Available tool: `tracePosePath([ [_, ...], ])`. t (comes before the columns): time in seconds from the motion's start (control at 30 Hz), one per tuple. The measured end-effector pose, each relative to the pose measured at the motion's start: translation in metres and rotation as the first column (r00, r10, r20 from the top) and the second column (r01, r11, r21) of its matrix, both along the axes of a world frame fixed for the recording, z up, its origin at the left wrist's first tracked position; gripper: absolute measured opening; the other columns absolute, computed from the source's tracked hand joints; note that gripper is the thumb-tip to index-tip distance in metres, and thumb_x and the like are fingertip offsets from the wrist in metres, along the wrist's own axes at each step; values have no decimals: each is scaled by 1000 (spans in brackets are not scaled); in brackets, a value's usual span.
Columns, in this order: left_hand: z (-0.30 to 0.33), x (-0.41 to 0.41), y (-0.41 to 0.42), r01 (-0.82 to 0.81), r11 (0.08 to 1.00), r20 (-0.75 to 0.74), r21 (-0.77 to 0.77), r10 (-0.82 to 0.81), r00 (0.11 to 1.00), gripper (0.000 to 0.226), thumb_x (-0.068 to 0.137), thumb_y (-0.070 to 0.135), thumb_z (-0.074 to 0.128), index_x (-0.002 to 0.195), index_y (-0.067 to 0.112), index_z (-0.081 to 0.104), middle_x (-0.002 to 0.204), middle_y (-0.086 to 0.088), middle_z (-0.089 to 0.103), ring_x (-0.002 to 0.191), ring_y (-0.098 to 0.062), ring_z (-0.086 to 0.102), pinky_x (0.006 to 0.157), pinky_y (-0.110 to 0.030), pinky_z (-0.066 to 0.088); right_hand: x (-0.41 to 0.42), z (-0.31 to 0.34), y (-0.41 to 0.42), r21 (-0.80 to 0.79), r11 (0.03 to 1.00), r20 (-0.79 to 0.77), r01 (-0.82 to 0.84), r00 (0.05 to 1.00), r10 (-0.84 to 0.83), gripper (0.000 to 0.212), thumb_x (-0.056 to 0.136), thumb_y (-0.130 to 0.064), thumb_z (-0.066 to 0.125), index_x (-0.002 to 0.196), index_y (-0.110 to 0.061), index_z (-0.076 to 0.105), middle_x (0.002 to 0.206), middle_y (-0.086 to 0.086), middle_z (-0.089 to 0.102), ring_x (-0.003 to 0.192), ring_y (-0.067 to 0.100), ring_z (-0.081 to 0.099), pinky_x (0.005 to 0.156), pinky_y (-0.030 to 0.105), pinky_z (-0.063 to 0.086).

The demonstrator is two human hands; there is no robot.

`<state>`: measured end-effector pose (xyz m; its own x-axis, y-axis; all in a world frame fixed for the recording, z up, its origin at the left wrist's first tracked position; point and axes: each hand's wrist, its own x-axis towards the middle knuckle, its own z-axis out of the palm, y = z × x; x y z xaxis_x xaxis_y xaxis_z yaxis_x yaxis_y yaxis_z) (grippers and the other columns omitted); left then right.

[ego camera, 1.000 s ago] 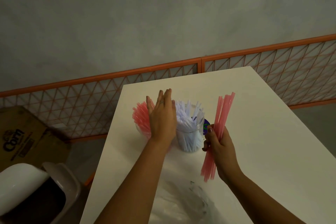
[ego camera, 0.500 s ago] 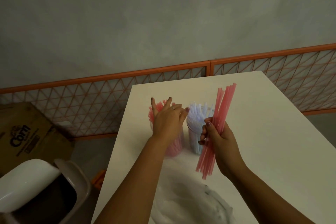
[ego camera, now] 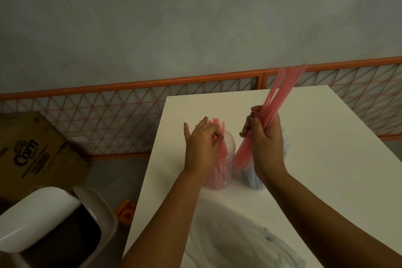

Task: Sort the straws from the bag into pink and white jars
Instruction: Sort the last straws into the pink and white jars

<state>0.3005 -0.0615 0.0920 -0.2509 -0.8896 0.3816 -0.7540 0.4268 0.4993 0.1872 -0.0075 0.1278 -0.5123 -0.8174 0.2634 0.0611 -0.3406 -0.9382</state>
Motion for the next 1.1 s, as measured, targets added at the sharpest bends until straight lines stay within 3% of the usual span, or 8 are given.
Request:
tracePosePath([
  [0.1, -1, 2, 2, 32, 999, -132, 44, -26, 991, 7, 87, 12, 61, 92, 14, 65, 127, -4, 60, 134, -17, 39, 116, -31, 14, 11, 0, -20, -43, 998, -11, 38, 999, -38, 15, 97, -6, 39, 97, -19, 46, 74, 2, 47, 64, 12, 47, 59, 18, 47],
  [0.2, -2, 3, 2, 36, 996, -173, 78, -22, 985, 11, 90, 14, 57, 97, 13, 65, 130, -4, 57, 131, -17, 42, 100, -15, 29, 21, -8, -38, -42, 997, -51, 69, 996, -72, 6, 98, -9, 39, 102, -11, 43, 76, 0, 47, 67, 12, 47, 61, 17, 46],
  [0.33, -6, 4, -3, 73, 995, -204, 67, -58, 977, 15, 92, 15, 54, 101, 13, 66, 120, -4, 63, 121, -16, 52, 103, -22, 40, 34, -24, -50, -6, 999, -105, 52, 993, -53, 3, 98, -9, 40, 101, -9, 41, 75, -5, 47, 61, -3, 49, 59, 12, 45],
  [0.53, -10, 9, -3, 45, 999, -207, 10, -42, 978, 28, 93, 12, 50, 118, 7, 61, 127, -8, 60, 128, -18, 46, 106, -15, 22, 35, -51, -54, 113, 993, -251, 23, 968, 6, 4, 94, -8, 48, 96, -11, 50, 76, -7, 56, 66, -9, 56, 62, 5, 45],
  [0.73, -21, 9, -8, 72, 997, -220, -40, -79, 972, 30, 90, 9, 54, 120, 4, 60, 123, -13, 62, 125, -25, 50, 108, -31, 35, 30, -40, -51, 92, 996, -282, 3, 959, 23, 17, 88, -7, 59, 100, -17, 54, 86, -9, 61, 76, -5, 60, 70, 9, 49],
  [0.9, -25, 11, -4, 49, 997, -336, -63, -68, 939, 32, 93, 17, 51, 124, 10, 57, 135, -6, 53, 129, -17, 44, 105, -20, 37, 24, -26, -46, -4, 1000, -319, -15, 948, 13, 33, 87, 5, 55, 108, -21, 49, 97, -8, 59, 90, 6, 62, 80, 16, 52],
  [1.0, -27, 13, -2, -11, 997, -417, -76, -22, 909, 41, 96, 35, 35, 125, 14, 55, 142, 1, 44, 136, -9, 32, 107, -10, 27, 18, -26, -40, -49, 998, -548, 38, 834, -59, 36, 89, 7, 47, 112, -20, 53, 112, -15, 52, 108, -6, 51, 94, 15, 44],
  [1.1, -31, 15, 0, -26, 998, -495, -49, -2, 869, 44, 97, 39, 31, 128, 16, 52, 144, 4, 42, 134, -2, 32, 106, -7, 28, 15, -38, -32, 5, 1000, -689, -24, 725, 21, 35, 94, 3, 42, 122, -14, 54, 128, -10, 44, 119, -20, 34, 100, 3, 30],
])
